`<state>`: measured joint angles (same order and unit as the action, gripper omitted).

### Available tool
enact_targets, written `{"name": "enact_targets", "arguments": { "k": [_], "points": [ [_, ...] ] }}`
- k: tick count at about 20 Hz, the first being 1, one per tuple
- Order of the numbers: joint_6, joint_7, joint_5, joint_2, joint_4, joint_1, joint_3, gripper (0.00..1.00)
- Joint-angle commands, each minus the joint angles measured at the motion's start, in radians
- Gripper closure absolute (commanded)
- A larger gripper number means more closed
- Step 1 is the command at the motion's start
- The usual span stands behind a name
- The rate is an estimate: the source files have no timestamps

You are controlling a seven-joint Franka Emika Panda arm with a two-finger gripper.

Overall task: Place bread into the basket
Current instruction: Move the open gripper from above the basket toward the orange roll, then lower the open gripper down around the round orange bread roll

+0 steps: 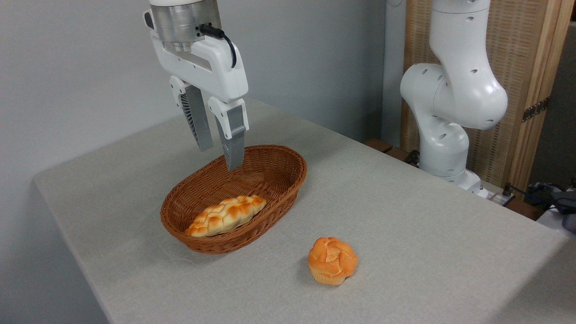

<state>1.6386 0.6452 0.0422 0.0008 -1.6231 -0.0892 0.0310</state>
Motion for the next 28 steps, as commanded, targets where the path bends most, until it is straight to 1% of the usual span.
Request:
{"name": "enact_targets", "arguments": {
  "k": [1,5,10,13,16,18,19,21,22,24,26,28],
  "points": [
    [-0.019,0.017,-0.005,-0.018,-0.012,-0.007,-0.013,0.0],
    [-0.019,0.017,-0.005,-0.03,-0.03,-0.007,-0.013,0.0],
    [-0.008,0.025,-0.013,-0.096,-0.115,-0.004,-0.014,0.0],
    [0.003,0.102,-0.016,-0.152,-0.193,-0.004,-0.019,0.0],
    [0.067,0.134,-0.016,-0.229,-0.303,-0.007,-0.057,0.0],
    [0.089,0.165,-0.016,-0.263,-0.352,-0.007,-0.081,0.0],
    [0.096,0.188,-0.022,-0.272,-0.369,-0.009,-0.101,0.0],
    [0.115,0.224,-0.034,-0.277,-0.394,-0.026,-0.141,0.0],
    [0.131,0.232,-0.053,-0.277,-0.411,-0.027,-0.16,0.0],
    [0.174,0.257,-0.109,-0.28,-0.454,-0.03,-0.166,0.0],
    [0.233,0.263,-0.143,-0.28,-0.501,-0.03,-0.184,0.0],
    [0.311,0.263,-0.145,-0.278,-0.556,-0.03,-0.204,0.0]
  ]
}}
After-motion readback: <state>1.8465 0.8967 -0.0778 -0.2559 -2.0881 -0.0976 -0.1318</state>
